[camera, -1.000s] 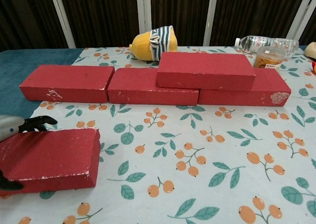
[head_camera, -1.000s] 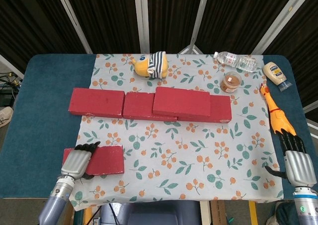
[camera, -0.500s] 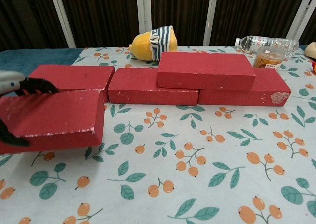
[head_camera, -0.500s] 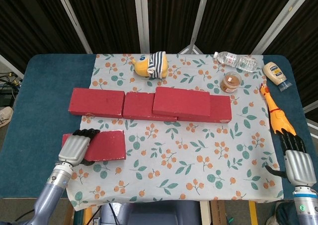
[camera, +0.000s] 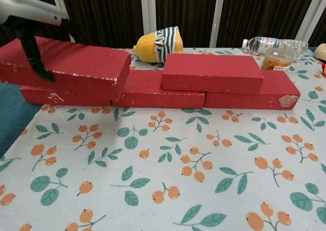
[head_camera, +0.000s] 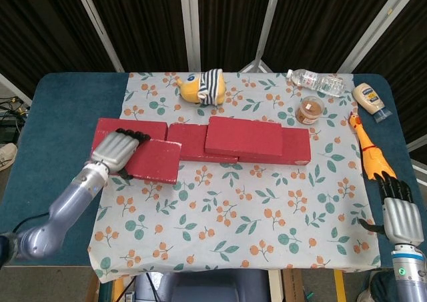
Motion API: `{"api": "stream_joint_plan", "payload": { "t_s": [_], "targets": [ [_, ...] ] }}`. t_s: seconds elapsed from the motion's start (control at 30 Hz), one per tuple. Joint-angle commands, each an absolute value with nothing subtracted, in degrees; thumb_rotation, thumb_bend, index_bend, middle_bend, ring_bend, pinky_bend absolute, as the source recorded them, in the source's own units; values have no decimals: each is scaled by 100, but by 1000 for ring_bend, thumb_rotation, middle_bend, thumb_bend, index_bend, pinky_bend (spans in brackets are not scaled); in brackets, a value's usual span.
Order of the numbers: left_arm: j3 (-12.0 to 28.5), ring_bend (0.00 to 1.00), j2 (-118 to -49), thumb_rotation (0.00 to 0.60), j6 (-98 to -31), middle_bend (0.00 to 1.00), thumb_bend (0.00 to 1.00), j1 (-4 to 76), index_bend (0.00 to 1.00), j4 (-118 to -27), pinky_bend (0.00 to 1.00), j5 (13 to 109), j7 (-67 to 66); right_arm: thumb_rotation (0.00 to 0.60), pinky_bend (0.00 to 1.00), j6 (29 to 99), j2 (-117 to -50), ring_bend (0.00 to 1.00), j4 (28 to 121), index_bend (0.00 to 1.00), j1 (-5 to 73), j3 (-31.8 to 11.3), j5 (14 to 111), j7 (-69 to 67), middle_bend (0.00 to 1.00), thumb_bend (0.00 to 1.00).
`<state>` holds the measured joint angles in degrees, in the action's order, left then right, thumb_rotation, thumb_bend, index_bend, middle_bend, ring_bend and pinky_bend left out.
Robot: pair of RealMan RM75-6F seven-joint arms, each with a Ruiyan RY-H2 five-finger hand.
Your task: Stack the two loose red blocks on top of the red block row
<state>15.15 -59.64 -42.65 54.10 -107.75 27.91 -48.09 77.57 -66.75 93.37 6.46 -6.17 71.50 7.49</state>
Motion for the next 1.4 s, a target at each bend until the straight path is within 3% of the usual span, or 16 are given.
{"api": "stream_joint_plan", "payload": {
  "t_s": [0.03, 0.47, 1.0, 1.4],
  "targets": [
    [1524, 269, -6110, 600, -3751, 356, 0, 5985, 265, -9933, 256, 2517, -4810, 600, 0, 7748, -6714, 0, 9331, 0, 659, -680, 7025, 847, 0, 99],
    [1456, 269, -7134, 600, -3187, 349, 0, 6128, 251, -7921, 248, 3689, -3302, 600, 0, 7652, -6777, 0, 9325, 0, 698, -727, 6777, 1087, 0, 99],
    [1269, 269, -7904, 600, -3000, 343, 0, 6239, 243, -6800, 248, 4457, -2262, 600, 0, 7641, -6761, 0, 9333, 0, 700, -732, 6768, 1068, 0, 99],
    [1037, 269, -8222, 600, -2928, 339, 0, 6528, 239, -6562, 249, 4269, -2117, 600, 0, 7594, -6728, 0, 9297, 0, 704, -747, 6748, 969, 0, 99]
  ]
}}
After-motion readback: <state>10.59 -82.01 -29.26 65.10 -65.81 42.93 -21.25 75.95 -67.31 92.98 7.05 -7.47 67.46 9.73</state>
